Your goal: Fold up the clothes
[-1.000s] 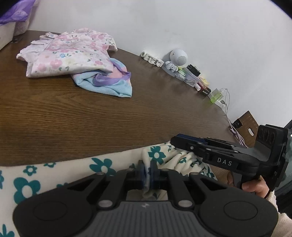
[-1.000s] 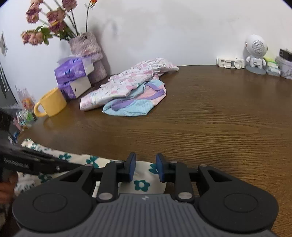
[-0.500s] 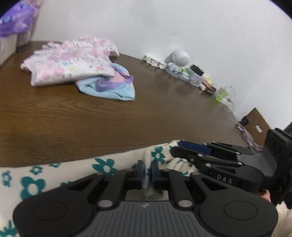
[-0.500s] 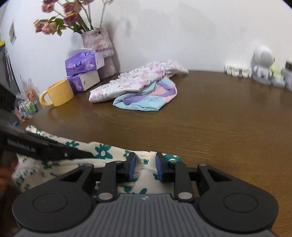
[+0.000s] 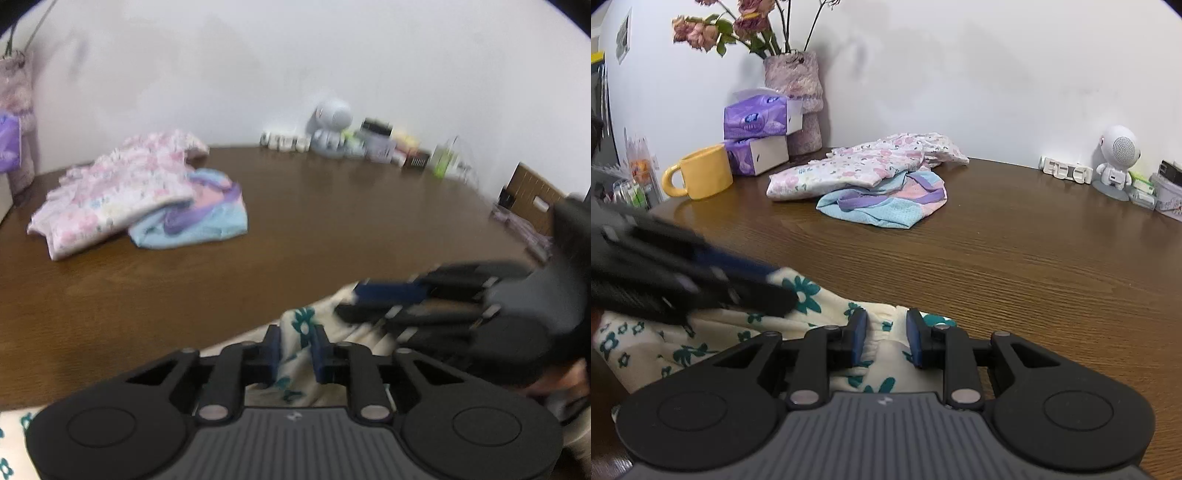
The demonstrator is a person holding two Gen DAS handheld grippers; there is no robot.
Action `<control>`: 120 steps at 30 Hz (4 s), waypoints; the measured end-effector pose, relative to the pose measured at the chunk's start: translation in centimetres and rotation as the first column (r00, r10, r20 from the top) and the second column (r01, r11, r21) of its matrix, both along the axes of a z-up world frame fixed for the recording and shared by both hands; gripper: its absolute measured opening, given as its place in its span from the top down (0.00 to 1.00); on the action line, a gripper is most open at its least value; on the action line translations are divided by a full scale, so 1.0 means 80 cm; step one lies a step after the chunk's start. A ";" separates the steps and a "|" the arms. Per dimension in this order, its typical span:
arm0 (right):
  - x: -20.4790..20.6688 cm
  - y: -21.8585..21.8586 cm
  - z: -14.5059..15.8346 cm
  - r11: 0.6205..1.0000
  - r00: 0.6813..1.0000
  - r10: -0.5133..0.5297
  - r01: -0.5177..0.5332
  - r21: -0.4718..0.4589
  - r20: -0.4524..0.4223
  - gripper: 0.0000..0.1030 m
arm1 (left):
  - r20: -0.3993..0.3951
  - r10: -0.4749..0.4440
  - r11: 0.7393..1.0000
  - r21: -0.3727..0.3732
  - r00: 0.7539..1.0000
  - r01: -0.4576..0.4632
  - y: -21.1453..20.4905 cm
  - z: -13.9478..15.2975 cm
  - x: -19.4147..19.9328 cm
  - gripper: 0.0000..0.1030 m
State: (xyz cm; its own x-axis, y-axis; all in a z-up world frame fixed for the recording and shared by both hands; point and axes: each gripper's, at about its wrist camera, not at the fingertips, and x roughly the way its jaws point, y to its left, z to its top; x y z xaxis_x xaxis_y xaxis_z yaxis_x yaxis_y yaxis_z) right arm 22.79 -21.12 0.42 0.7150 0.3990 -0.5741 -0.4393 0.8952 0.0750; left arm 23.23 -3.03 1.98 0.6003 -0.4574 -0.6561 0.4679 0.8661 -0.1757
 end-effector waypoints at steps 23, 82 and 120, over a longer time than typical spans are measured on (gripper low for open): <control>-0.034 -0.011 0.003 0.999 0.999 -0.036 0.036 -0.004 0.025 0.80 | -0.024 0.035 0.999 -0.022 0.999 -0.035 0.046 0.004 -0.010 0.77; -0.052 -0.025 0.024 0.999 0.998 -0.016 0.013 0.048 0.066 0.78 | 0.126 -0.223 0.968 0.148 0.967 0.204 0.010 0.008 -0.098 0.92; -0.093 -0.042 0.039 0.992 0.997 -0.077 0.073 0.106 0.029 0.73 | 0.122 -0.212 0.974 0.111 0.970 0.199 0.018 0.003 -0.113 0.81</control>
